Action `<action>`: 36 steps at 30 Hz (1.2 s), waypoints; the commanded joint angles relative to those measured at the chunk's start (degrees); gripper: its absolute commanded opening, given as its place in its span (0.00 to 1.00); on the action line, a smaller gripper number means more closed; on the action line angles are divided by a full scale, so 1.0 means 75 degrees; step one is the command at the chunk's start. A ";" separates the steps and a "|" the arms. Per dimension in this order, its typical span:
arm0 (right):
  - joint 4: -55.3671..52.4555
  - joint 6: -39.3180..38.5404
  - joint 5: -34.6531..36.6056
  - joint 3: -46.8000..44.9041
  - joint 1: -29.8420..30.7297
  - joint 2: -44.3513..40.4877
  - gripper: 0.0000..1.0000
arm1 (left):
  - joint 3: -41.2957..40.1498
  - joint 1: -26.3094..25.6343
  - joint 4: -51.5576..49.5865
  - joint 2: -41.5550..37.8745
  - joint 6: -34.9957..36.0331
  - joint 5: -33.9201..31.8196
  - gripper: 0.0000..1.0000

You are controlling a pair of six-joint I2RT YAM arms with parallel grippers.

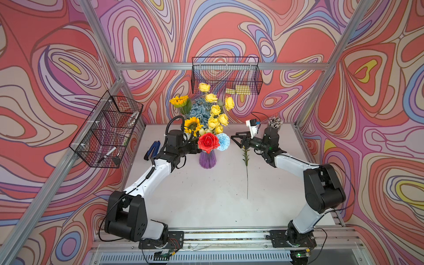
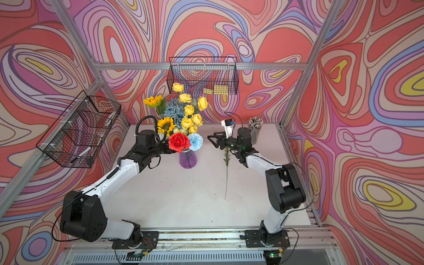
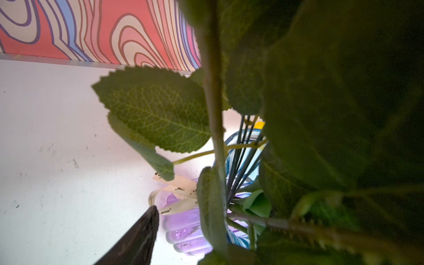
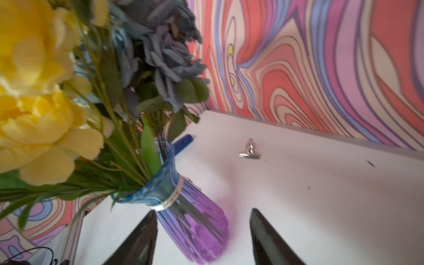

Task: Pick out yellow flowers from the vase
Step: Pick up the flower from the vase.

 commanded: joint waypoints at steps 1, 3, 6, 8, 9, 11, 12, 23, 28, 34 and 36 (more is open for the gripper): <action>0.4164 0.1776 -0.0652 -0.0036 -0.0040 0.0598 0.63 | 0.0144 0.0006 0.0070 0.0120 -0.0024 0.0129 0.77; 0.4957 0.2512 -0.0779 0.0230 -0.0017 0.1030 0.62 | 0.0183 0.0011 0.0054 0.0117 -0.0067 0.0190 0.77; 0.4961 0.2547 -0.0814 0.0498 0.0110 0.1255 0.61 | 0.0215 0.0009 -0.0062 0.0082 -0.0072 0.0233 0.77; 0.4706 0.2406 -0.0917 0.0695 0.0230 0.1275 0.61 | 0.0208 0.0020 -0.0139 0.0031 -0.0052 0.0224 0.77; 0.4617 0.2319 -0.0945 0.0743 0.0274 0.1265 0.61 | 0.0207 0.0023 -0.0169 0.0007 -0.0048 0.0212 0.77; 0.4319 0.2123 -0.0963 0.0867 0.0401 0.1185 0.61 | 0.0184 0.0018 -0.0176 -0.0049 -0.0054 0.0175 0.77; 0.4117 0.1990 -0.0963 0.0926 0.0449 0.1148 0.61 | 0.0178 0.0031 -0.0168 -0.0069 -0.0060 0.0199 0.78; 0.2970 0.1527 -0.1259 0.2190 0.0778 0.1454 0.61 | 0.0181 0.0059 -0.0168 0.0018 -0.0106 0.0431 0.80; 0.2160 0.1123 -0.1315 0.2668 0.0955 0.1703 0.61 | 0.0184 0.0053 -0.0150 -0.0005 -0.0102 0.0423 0.80; 0.1784 0.0965 -0.1348 0.3005 0.1006 0.1980 0.55 | 0.0171 0.0060 -0.0118 0.0001 -0.0088 0.0413 0.80; 0.1811 0.0964 -0.1305 0.3027 0.1017 0.1979 0.48 | 0.0169 0.0073 -0.0121 0.0018 -0.0082 0.0418 0.80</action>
